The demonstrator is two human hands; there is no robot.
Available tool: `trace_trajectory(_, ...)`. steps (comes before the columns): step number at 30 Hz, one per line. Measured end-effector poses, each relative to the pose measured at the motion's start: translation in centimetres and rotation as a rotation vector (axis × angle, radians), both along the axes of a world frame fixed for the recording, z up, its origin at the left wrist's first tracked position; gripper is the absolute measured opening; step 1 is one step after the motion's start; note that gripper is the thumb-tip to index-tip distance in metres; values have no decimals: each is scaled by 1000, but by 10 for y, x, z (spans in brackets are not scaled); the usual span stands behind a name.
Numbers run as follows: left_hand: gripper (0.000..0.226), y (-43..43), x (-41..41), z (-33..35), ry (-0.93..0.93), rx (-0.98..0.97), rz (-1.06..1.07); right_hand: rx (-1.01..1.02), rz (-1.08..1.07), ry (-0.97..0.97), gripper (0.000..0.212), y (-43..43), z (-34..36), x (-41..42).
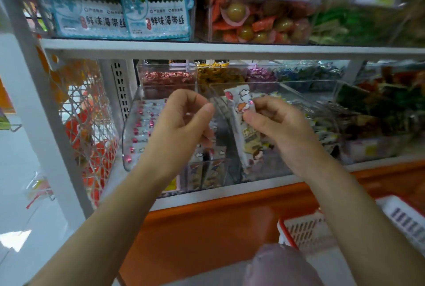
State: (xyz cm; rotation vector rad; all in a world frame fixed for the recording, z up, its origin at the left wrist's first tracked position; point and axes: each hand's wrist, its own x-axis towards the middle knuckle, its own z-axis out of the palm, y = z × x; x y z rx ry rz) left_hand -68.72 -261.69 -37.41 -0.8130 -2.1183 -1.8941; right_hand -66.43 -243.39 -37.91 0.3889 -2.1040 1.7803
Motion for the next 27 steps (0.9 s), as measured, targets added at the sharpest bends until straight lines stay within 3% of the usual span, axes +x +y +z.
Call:
trace_trajectory(5,7,80,26,-34,-21,-362,-278,-14,-219,-278,29,88,-42,70)
trace_trajectory(12,22,184,37,-104,117,-828,-453,11,-514,-800,21,192,-201,109)
trace_trajectory(16,19,211,36,-129,111,-820,-403,-40,-545,-1078,22,213,-291,110)
trace_trajectory(19,20,221,32,-139,117,-812,-398,70,-571,-1217,21,222,-350,111)
trace_trajectory(24,22,225,28,-149,90,-806,-390,260,-628,-1258,30,223,-398,104)
trace_trajectory(27,23,226,28,-151,61,-801,-392,247,-650,-1260,37,222,-419,110)
